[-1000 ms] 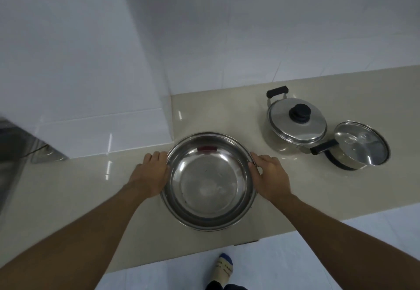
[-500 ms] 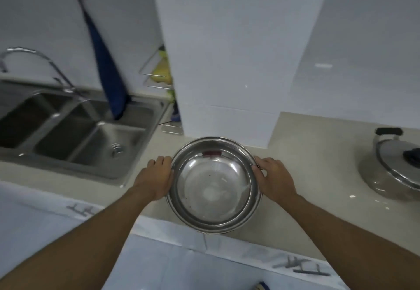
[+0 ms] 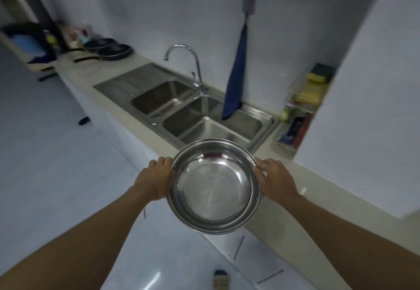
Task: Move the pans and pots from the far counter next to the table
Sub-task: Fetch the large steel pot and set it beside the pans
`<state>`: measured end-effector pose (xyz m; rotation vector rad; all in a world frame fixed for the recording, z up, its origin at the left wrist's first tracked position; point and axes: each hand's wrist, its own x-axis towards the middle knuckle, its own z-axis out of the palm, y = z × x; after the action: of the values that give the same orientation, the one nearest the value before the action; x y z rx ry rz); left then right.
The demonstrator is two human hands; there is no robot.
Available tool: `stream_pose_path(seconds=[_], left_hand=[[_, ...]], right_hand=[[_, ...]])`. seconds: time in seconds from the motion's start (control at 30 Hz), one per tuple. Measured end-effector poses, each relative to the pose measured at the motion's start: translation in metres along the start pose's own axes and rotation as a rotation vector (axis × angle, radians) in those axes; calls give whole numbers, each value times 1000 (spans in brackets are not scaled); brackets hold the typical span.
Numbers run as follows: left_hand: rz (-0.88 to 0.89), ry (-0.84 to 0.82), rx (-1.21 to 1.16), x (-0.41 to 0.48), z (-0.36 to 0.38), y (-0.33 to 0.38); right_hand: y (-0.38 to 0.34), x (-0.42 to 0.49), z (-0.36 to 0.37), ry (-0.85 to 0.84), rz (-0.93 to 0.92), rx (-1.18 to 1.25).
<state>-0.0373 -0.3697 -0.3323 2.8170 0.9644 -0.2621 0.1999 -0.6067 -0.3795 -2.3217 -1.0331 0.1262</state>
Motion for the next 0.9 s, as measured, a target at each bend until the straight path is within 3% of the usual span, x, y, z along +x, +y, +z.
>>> stream_pose_path(seconds=[0.2, 0.6, 0.9], left_hand=[[-179, 33, -35, 26, -13, -86], [-441, 29, -95, 78, -36, -236], [-479, 27, -80, 113, -50, -386]], right_hand=[[-71, 99, 59, -82, -172, -11], [-200, 253, 167, -282, -337, 23], [-317, 322, 266, -297, -408, 61]])
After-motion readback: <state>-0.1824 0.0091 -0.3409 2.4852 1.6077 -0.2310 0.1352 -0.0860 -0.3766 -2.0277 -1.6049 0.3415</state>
